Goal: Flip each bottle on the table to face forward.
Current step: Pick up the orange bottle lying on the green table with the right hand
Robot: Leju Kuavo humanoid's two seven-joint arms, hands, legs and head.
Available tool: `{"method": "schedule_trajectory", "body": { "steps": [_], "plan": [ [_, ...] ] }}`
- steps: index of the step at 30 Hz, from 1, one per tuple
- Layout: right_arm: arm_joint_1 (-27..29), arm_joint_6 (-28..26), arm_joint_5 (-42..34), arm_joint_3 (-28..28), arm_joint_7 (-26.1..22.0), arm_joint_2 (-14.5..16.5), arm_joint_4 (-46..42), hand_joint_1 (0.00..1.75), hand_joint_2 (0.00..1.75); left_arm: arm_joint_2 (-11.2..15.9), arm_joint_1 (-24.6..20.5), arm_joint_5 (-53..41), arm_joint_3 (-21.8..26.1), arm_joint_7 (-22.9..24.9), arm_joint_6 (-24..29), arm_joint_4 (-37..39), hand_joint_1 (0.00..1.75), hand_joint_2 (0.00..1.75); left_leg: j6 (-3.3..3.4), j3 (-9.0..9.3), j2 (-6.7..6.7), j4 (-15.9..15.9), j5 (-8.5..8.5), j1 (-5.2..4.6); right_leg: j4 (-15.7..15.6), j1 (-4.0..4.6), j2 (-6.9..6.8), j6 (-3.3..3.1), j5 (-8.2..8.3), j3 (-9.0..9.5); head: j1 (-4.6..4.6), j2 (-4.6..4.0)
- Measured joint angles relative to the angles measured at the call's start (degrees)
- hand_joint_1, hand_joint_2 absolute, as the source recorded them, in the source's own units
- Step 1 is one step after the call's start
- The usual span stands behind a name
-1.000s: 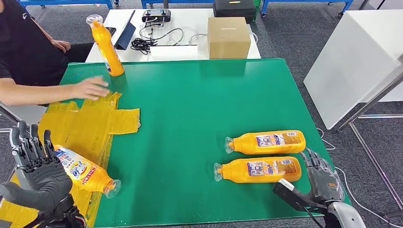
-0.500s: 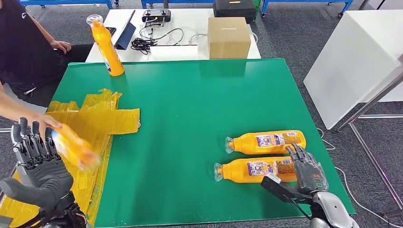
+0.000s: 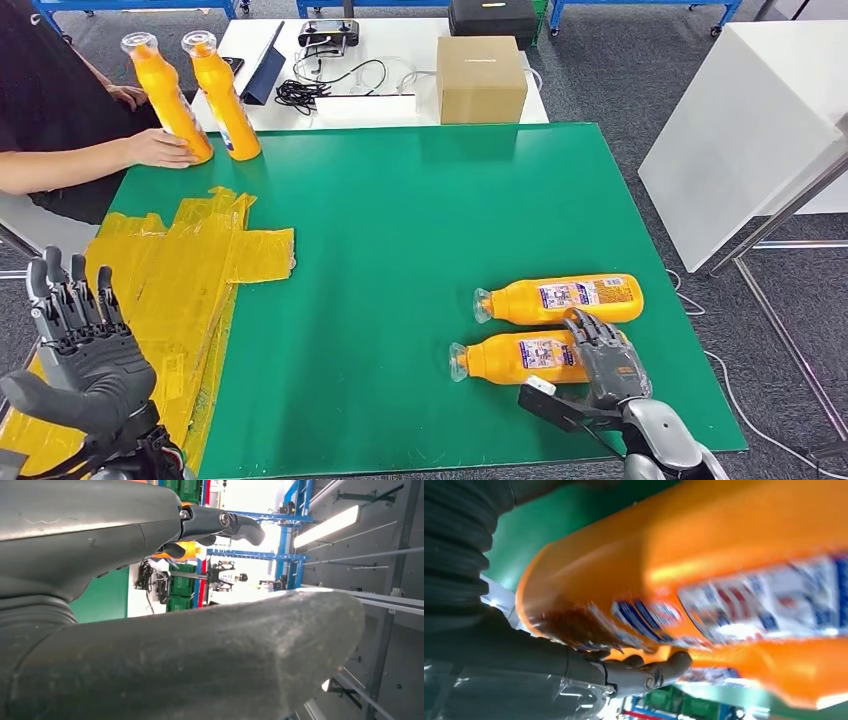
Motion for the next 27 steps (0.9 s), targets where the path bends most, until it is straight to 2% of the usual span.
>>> {"method": "schedule_trajectory", "body": {
  "steps": [6, 7, 10, 11, 17, 22, 27],
  "plan": [
    [-1.23, 1.82, -0.67, 2.49, 0.01, -1.37, 0.73, 0.17, 1.75, 0.0, -0.34, 0.33, 0.08, -0.07, 0.01, 0.29, 0.0, 0.0, 0.0, 0.12, 0.02, 0.0, 0.0, 0.0, 0.0, 0.0, 0.0, 0.0, 0.0, 0.09, 0.01, 0.0],
    [-1.34, 1.86, -0.69, 2.67, 0.01, -1.49, 0.79, 0.39, 1.75, 0.0, -0.35, 0.35, 0.08, -0.08, 0.01, 0.3, 0.0, 0.0, 0.0, 0.13, 0.02, 0.0, 0.0, 0.0, 0.0, 0.0, 0.0, 0.0, 0.0, 0.1, 0.01, 0.0],
    [-1.59, 1.98, -0.79, 3.19, 0.02, -1.81, 0.93, 1.56, 1.75, 0.0, -0.37, 0.39, 0.09, -0.11, 0.01, 0.31, 0.0, 0.0, 0.0, 0.18, 0.03, 0.0, 0.0, 0.0, 0.0, 0.0, 0.0, 0.0, 0.0, 0.14, 0.01, 0.0],
    [-1.68, 2.18, -0.97, 3.37, 0.02, -1.95, 0.97, 1.74, 1.75, 0.0, -0.38, 0.46, 0.09, -0.14, 0.02, 0.31, 0.0, 0.0, 0.0, 0.19, 0.03, 0.0, 0.0, 0.0, 0.0, 0.0, 0.0, 0.0, 0.0, 0.15, 0.0, 0.0],
    [-3.3, 5.88, -5.32, 6.1, 0.55, -4.63, 1.03, 1.75, 1.75, 0.03, -0.76, 1.51, 0.1, -0.58, 0.18, 0.69, 0.0, 0.0, 0.07, 0.47, 0.0, 0.0, -0.1, 0.0, -0.03, 0.0, -0.01, 0.0, -0.04, -0.08, 0.01, 0.0],
    [-3.66, 7.38, -8.46, 8.18, 1.52, -7.73, 0.75, 1.75, 1.75, 0.09, -0.82, 1.98, 0.22, -0.87, 0.2, 1.14, 0.0, 0.0, 0.1, 0.53, -0.02, 0.0, -0.15, -0.01, -0.04, -0.01, -0.01, 0.0, -0.06, -0.06, 0.0, 0.0],
    [-3.68, 8.1, -9.82, 9.3, 2.38, -9.4, 0.57, 1.75, 1.75, 0.14, -0.93, 2.19, 0.32, -0.88, 0.07, 1.57, 0.0, 0.0, 0.1, 0.54, -0.04, 0.01, -0.14, -0.01, -0.05, -0.02, -0.02, 0.0, -0.06, -0.04, 0.01, 0.0]
  ]
}}
